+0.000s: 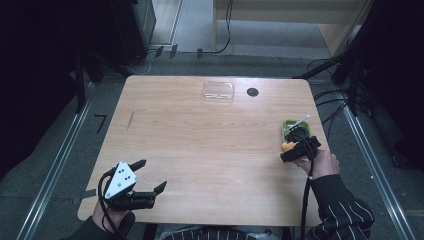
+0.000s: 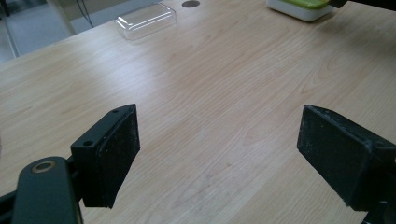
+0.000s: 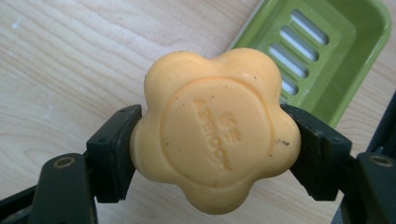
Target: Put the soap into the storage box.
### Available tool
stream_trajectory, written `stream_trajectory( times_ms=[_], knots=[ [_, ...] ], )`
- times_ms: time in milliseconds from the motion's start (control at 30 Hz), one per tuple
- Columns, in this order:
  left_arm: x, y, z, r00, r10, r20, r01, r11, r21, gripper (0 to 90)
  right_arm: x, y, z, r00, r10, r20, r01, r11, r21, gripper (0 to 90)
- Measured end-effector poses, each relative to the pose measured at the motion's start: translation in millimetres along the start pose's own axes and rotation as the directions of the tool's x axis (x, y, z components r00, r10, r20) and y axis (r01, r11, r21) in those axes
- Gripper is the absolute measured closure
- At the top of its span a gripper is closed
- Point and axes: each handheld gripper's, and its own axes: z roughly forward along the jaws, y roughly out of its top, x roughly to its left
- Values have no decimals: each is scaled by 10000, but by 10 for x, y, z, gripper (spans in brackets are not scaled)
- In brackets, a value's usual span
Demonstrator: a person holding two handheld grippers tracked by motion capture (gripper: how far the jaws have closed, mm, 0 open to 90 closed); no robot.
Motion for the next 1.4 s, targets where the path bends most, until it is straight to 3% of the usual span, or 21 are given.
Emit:
stream_trajectory(
  times_ms=[600,1400],
  knots=[
    [-1,1,-1,10000,41,5,-41,10000,18,136,-229,61,26,9961,824,304,-804,9949,-602,259],
    [-1,1,1,10000,40,10,-40,10000,-6,136,-473,162,196,9910,1330,117,-1321,9894,-610,259]
  ],
)
